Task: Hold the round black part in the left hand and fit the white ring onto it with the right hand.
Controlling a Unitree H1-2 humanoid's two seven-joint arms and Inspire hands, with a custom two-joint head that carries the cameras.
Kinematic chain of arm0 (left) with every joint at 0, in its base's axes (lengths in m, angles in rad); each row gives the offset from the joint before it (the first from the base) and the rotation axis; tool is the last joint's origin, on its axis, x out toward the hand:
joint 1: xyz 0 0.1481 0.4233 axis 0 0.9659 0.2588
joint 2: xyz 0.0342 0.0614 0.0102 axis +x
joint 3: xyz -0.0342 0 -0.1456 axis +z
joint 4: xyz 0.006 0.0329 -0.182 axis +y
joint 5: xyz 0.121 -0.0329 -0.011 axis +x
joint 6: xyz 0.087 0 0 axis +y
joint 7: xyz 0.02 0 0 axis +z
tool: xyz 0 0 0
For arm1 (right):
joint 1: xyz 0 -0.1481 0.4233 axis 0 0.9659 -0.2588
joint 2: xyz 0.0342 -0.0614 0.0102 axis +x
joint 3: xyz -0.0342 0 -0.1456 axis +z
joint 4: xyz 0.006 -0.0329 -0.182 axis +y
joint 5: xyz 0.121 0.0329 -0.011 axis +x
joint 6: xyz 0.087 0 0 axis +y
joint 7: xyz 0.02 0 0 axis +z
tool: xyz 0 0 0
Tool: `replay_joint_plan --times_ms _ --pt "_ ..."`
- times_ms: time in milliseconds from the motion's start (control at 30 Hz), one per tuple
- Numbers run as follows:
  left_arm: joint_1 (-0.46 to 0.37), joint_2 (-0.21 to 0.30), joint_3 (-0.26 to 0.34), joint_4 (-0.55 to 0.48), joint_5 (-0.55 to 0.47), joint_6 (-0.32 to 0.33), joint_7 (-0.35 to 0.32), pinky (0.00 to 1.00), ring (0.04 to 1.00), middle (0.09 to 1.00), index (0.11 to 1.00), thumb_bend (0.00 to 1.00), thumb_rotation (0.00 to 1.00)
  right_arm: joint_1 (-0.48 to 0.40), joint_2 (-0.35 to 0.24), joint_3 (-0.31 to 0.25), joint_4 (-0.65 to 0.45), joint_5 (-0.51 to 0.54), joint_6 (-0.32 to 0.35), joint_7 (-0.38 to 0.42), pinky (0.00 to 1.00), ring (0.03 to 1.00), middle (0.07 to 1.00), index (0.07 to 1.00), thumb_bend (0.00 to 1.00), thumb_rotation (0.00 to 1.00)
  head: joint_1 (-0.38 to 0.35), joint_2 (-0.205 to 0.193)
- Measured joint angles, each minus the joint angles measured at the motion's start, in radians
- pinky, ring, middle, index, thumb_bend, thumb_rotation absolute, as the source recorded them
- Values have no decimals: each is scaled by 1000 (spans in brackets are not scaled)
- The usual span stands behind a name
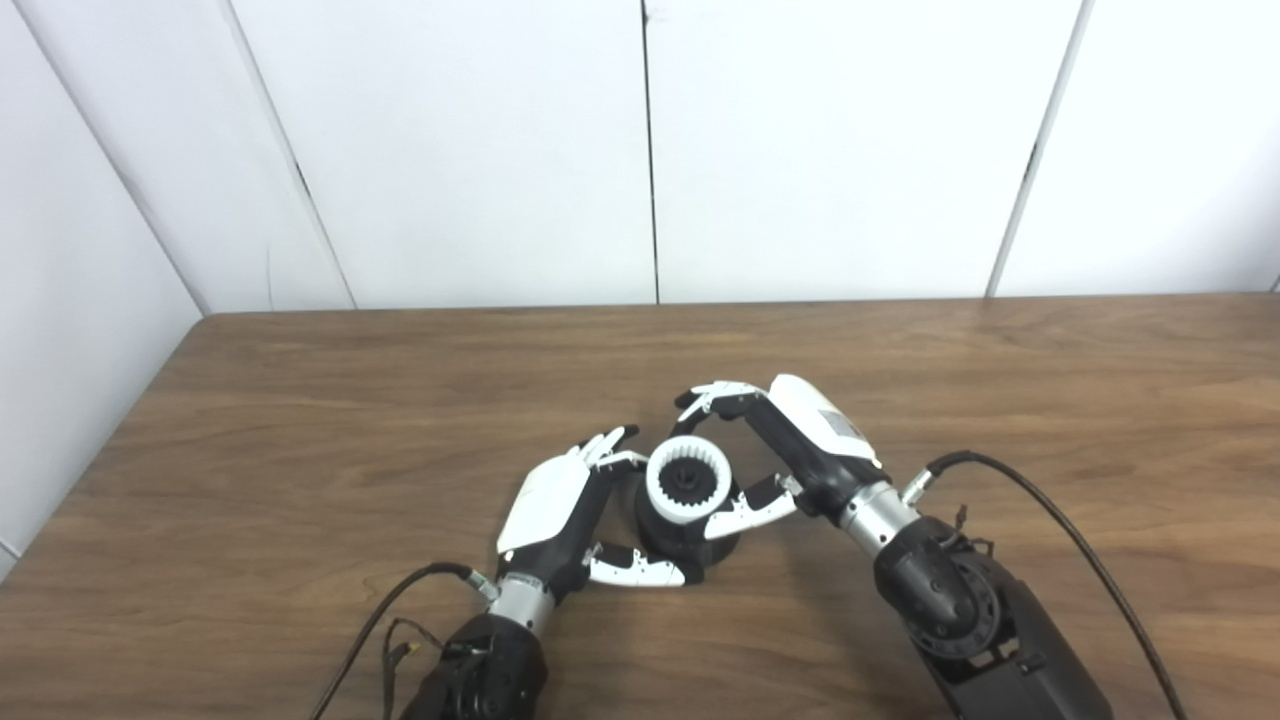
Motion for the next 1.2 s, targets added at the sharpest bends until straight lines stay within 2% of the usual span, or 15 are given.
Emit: replay_joint_plan --times_ms 267,433,633,667,733,767,933,1200 --pt "0 0 0 0 0 7 -1 971 969 960 595 840 396 -13 -4 13 2 -16 11 12 781 845 779 482 517 148 0 -5" --pt "0 0 0 0 1 11 -1 971 968 960 593 842 383 -20 -9 19 2 -18 48 33 764 829 773 483 518 145 0 -2" --pt "-1 0 -1 -1 0 11 -1 963 966 960 590 841 380 -20 -20 22 -1 -15 76 40 735 832 819 497 517 162 -3 -2" --pt "-1 0 -1 0 0 11 -2 963 967 960 591 840 378 -20 -24 23 -3 -15 78 44 731 835 829 543 575 203 -3 -2" --pt "-1 0 -2 -1 0 9 -3 965 967 960 593 837 372 -20 -34 27 -11 -15 85 56 715 846 863 721 770 350 -3 0" --pt "-1 0 -2 -2 0 9 -3 967 968 961 594 835 370 -20 -39 29 -13 -16 90 62 716 852 875 759 803 374 -3 0" --pt "-2 1 -2 -4 0 11 -10 971 968 960 594 835 366 -3 -69 41 -14 -28 111 98 742 872 905 853 860 407 -5 0" --pt "-2 1 -1 -5 -1 13 -13 973 967 959 594 833 361 -2 -73 41 -24 -29 114 114 796 915 948 908 927 436 -6 3"
